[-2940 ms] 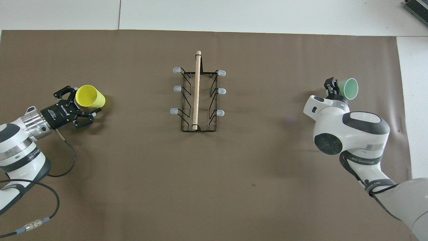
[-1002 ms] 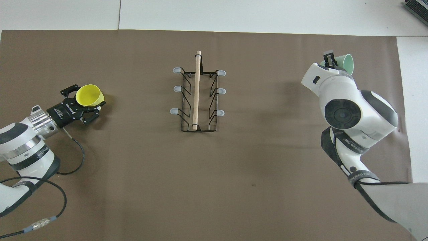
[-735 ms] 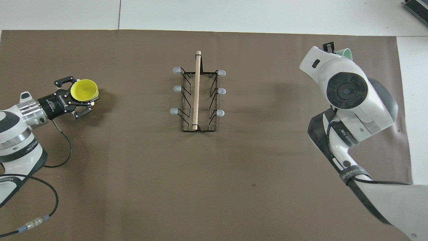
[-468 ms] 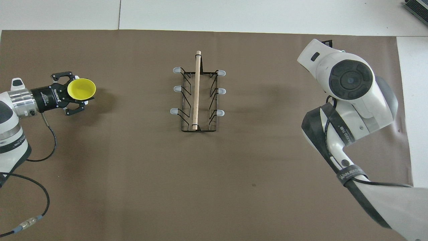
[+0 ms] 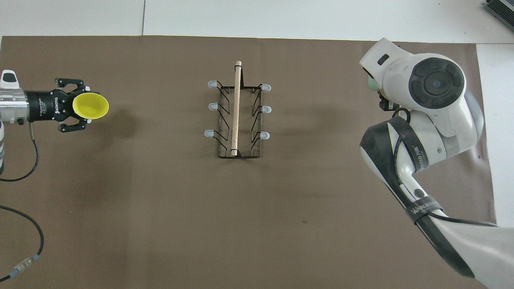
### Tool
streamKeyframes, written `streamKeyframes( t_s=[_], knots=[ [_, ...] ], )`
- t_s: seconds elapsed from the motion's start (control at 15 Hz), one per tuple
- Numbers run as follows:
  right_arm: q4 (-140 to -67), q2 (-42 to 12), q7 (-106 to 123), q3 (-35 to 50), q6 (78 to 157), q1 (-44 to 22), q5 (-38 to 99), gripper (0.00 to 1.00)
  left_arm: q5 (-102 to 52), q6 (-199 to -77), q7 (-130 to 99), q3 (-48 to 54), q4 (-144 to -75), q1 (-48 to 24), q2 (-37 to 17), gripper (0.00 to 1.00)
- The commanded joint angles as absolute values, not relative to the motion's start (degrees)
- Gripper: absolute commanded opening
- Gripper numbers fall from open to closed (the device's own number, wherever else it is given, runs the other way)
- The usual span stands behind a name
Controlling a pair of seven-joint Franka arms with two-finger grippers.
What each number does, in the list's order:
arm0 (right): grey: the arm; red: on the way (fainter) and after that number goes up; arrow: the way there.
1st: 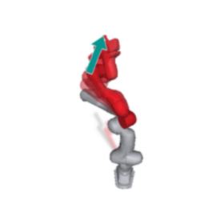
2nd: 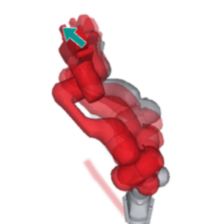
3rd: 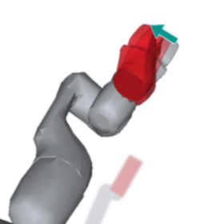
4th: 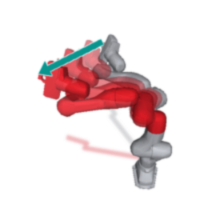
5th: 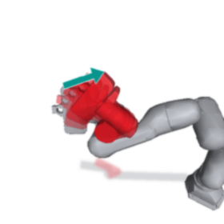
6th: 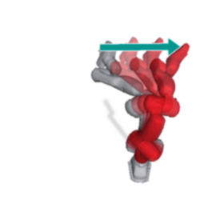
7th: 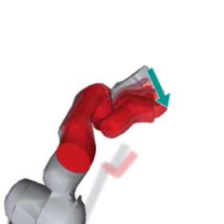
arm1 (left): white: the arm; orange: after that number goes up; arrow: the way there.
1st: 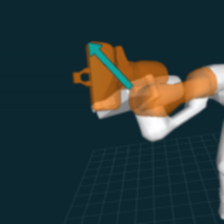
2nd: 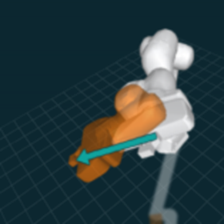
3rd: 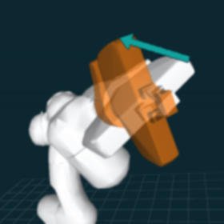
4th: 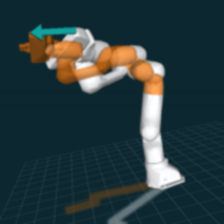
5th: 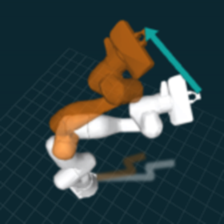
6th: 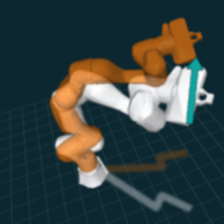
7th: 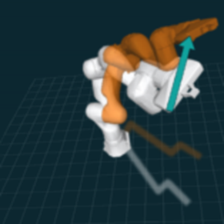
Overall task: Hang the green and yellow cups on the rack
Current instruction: 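Lift the yellow cup with the left gripper while the right gripper lifts the green cup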
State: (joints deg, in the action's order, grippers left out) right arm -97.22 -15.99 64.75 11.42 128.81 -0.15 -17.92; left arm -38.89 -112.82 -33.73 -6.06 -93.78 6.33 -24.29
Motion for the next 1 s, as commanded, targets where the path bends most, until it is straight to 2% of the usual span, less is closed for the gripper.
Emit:
streamKeyframes(
  t_s=[0.0, 0.67, 0.94],
  knots=[
    [-97.21, -14.24, 65.92, 12.04, 126.48, 0.7, -10.92, 0.0, -28.95, -109.69, -34.81, -6.77, -88.78, 4.05, -24.61, 0.0],
    [-97.29, -10.9, 65.74, 12.04, 124.28, 1.76, 10.17, 0.0, -4.34, -110.83, -32.78, -6.77, -88.59, 0.53, -18.55, 0.0],
    [-97.82, -9.32, 66.27, 12.04, 120.95, 5.0, 25.53, 0.0, 5.86, -111.71, -33.48, -7.03, -88.68, -1.58, -16.18, 0.0]
  ],
)
